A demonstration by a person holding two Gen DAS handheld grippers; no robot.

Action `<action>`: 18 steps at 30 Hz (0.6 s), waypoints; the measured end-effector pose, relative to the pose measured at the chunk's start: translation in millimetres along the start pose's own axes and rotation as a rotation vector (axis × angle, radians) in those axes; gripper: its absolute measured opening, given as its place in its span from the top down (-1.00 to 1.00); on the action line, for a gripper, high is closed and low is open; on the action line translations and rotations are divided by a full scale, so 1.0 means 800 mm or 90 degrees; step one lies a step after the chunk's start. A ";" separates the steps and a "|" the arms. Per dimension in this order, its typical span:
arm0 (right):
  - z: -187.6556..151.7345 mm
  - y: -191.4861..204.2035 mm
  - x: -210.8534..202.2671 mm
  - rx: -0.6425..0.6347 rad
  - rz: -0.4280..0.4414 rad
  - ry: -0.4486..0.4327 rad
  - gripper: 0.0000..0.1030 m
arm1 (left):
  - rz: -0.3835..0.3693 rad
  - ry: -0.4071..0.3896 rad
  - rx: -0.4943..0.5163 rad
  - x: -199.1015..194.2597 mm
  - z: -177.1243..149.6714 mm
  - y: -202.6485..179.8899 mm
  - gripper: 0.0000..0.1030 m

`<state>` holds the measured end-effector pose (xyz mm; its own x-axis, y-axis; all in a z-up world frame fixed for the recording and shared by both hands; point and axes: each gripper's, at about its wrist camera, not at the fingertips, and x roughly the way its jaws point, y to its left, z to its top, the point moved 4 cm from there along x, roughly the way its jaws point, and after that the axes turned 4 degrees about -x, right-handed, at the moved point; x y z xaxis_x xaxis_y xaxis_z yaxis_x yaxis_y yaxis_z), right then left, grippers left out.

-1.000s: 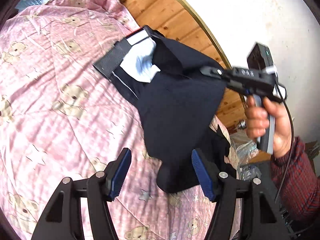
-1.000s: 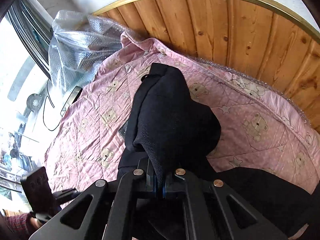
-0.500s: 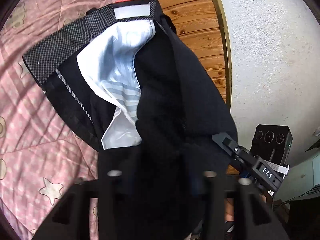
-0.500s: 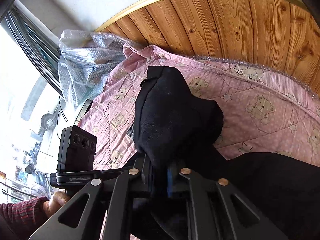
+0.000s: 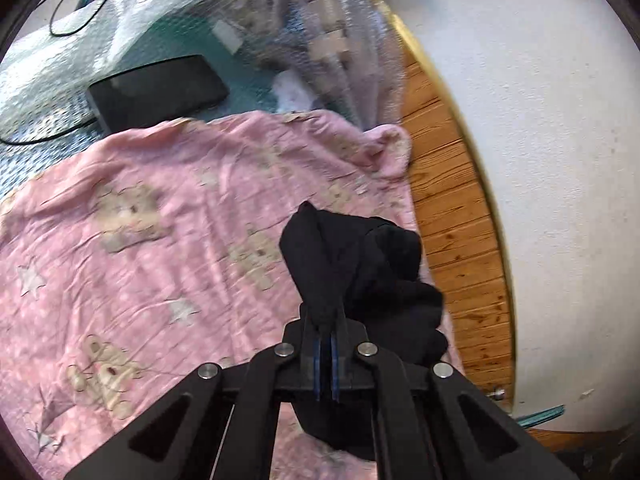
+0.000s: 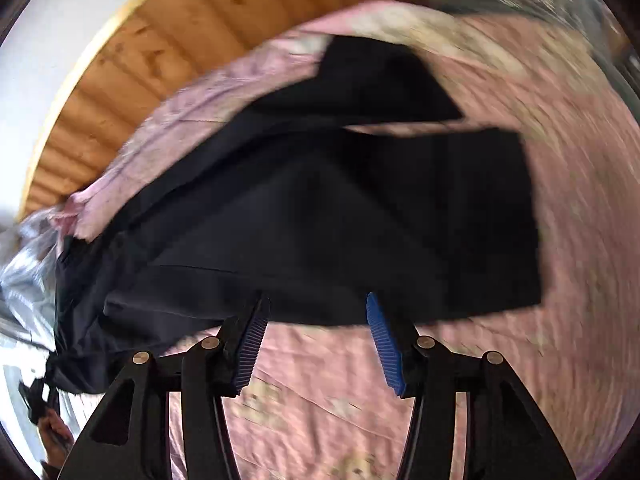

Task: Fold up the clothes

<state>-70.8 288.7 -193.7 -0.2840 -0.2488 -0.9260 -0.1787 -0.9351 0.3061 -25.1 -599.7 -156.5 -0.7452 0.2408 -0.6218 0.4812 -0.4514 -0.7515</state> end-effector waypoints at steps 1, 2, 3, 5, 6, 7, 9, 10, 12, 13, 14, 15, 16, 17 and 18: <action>-0.013 -0.027 -0.004 0.037 -0.006 0.006 0.00 | -0.002 0.003 -0.013 0.008 -0.004 0.015 0.95; -0.023 -0.043 -0.007 0.058 -0.012 0.006 -0.01 | 0.006 -0.003 -0.019 0.010 -0.007 0.026 0.95; -0.030 -0.055 -0.010 0.069 -0.015 0.004 -0.01 | 0.011 -0.009 -0.026 0.011 -0.008 0.035 0.95; -0.037 -0.067 -0.010 0.085 -0.012 -0.001 -0.07 | 0.005 -0.011 -0.050 0.015 -0.010 0.043 0.90; -0.037 -0.073 -0.007 0.103 -0.003 -0.006 -0.08 | 0.005 -0.010 -0.052 0.014 -0.011 0.044 0.90; -0.036 -0.082 -0.002 0.131 0.004 -0.014 -0.09 | 0.007 -0.007 -0.049 0.009 -0.013 0.044 0.90; -0.028 -0.101 0.006 0.192 0.013 -0.043 -0.11 | 0.009 0.000 -0.043 0.010 -0.012 0.037 0.90; -0.021 -0.109 0.012 0.223 0.020 -0.055 -0.13 | 0.008 0.004 -0.037 0.006 -0.013 0.030 0.89; -0.008 -0.123 0.031 0.265 0.023 -0.053 -0.12 | 0.012 0.008 -0.025 0.011 -0.012 0.018 0.89; -0.002 -0.127 0.041 0.286 0.023 -0.052 -0.14 | 0.013 0.012 -0.021 0.015 -0.011 0.014 0.89; 0.006 -0.129 0.043 0.296 0.020 -0.064 -0.15 | 0.014 0.013 -0.021 0.019 -0.011 0.010 0.89; 0.016 -0.126 0.044 0.292 0.010 -0.075 -0.13 | 0.014 0.015 -0.021 0.022 -0.011 0.007 0.89; 0.025 -0.121 0.044 0.277 -0.006 -0.076 0.33 | 0.012 0.015 -0.021 0.025 -0.011 0.004 0.89; 0.034 -0.114 0.042 0.254 -0.025 -0.079 0.96 | 0.013 0.012 -0.020 0.027 -0.010 0.002 0.89; 0.045 -0.106 0.033 0.226 -0.042 -0.094 0.95 | 0.015 0.007 -0.019 0.028 -0.008 0.001 0.90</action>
<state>-96.9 370.8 -236.2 -0.3883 -0.1279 -0.9126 -0.5086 -0.7961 0.3280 -38.5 -588.9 -172.3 -0.7282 0.2398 -0.6421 0.5129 -0.4307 -0.7425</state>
